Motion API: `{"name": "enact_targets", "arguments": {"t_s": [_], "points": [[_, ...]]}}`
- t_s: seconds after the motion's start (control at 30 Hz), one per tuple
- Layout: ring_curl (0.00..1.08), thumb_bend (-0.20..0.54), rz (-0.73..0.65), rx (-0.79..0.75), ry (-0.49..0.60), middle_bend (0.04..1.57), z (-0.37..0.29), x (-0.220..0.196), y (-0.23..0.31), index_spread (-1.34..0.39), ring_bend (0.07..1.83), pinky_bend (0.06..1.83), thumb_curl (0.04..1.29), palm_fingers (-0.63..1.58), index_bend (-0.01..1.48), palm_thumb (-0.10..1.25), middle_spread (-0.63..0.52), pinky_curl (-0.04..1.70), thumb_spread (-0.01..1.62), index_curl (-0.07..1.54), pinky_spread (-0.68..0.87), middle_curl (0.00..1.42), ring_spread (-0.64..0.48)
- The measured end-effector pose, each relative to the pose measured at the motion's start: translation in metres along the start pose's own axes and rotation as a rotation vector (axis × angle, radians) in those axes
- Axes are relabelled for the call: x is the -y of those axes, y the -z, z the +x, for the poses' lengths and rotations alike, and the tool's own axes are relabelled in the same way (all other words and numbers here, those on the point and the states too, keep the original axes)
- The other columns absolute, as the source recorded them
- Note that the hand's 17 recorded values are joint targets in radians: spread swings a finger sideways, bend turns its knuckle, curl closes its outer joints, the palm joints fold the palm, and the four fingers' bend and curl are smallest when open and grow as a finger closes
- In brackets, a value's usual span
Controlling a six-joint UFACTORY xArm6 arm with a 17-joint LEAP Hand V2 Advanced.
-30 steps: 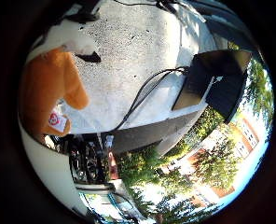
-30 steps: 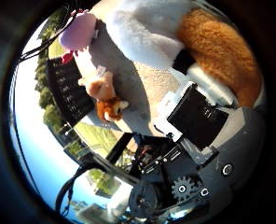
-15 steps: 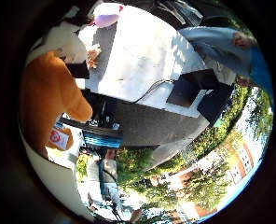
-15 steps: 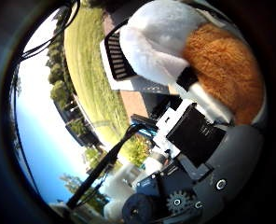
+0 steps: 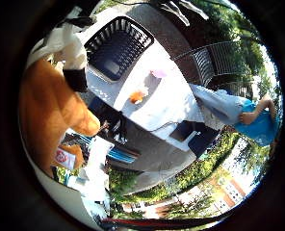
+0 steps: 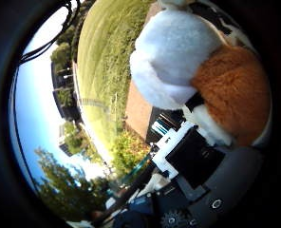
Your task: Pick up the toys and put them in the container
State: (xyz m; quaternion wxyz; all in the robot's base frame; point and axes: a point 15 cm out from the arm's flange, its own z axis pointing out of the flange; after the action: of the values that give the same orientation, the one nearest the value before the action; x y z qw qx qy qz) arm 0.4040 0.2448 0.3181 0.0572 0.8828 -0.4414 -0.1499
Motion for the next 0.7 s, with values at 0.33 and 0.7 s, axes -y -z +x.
{"name": "enact_targets", "arguments": {"t_s": [0.33,0.7], "points": [[0.85,-0.032,0.079,-0.075,-0.142,1.44,-0.021,0.13,-0.115,-1.0,1.63,1.77,0.87,0.64,0.49,0.93,-0.18,0.74,1.11,1.43,0.12,1.02,-0.13],[0.84,-0.019,0.279,-0.163,-0.238,1.44,0.041,0.215,-0.172,-0.97,1.65,1.73,0.78,0.59,0.51,0.92,-0.19,0.8,1.15,1.54,0.11,1.01,-0.12]]}}
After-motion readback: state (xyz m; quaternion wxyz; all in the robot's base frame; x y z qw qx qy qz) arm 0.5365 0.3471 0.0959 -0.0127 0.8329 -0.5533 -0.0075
